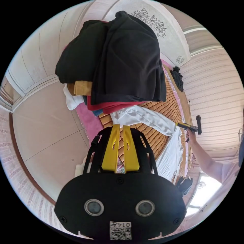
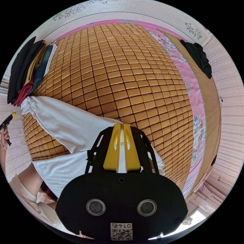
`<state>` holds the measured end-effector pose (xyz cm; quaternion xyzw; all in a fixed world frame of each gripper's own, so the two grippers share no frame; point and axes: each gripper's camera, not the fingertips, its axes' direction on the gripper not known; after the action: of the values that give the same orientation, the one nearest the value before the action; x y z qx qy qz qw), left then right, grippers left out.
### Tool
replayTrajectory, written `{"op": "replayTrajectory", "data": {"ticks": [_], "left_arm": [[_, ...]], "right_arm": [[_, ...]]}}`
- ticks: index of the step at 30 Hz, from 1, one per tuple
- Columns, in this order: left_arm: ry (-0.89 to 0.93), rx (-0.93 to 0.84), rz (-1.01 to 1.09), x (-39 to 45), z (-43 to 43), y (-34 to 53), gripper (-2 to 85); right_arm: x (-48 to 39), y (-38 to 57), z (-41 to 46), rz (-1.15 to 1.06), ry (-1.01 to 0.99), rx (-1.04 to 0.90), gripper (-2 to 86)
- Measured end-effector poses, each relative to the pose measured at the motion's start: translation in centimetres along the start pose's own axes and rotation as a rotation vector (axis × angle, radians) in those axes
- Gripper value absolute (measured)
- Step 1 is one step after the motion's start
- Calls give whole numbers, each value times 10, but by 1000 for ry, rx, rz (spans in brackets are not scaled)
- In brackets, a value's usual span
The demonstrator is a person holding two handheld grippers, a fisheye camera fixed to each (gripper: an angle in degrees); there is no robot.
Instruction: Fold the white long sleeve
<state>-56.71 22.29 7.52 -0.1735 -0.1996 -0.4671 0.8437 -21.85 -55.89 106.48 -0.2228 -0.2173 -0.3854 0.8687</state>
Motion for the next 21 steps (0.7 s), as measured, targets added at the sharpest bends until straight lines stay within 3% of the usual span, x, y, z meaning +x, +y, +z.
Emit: {"op": "replayTrajectory", "data": {"ticks": [3, 6, 12, 16, 19, 21], "left_arm": [[-3, -20, 39, 8, 16, -3, 31], [-47, -9, 63, 14, 23, -2, 49], [-160, 45, 129, 27, 31, 0, 67], [-185, 39, 133, 25, 43, -3, 51], [-180, 3, 98, 19, 53, -5, 3], [-120, 2, 86, 14, 54, -3, -6]], "right_arm": [[-10, 22, -26, 34, 73, 148, 42], [-50, 39, -45, -73, -222, 254, 82], [-175, 48, -36, -417, -327, 260, 89], [-207, 45, -15, -455, -298, 180, 79], [-208, 50, -8, -420, -148, 189, 12], [-196, 53, -8, -394, -226, 168, -1]]}}
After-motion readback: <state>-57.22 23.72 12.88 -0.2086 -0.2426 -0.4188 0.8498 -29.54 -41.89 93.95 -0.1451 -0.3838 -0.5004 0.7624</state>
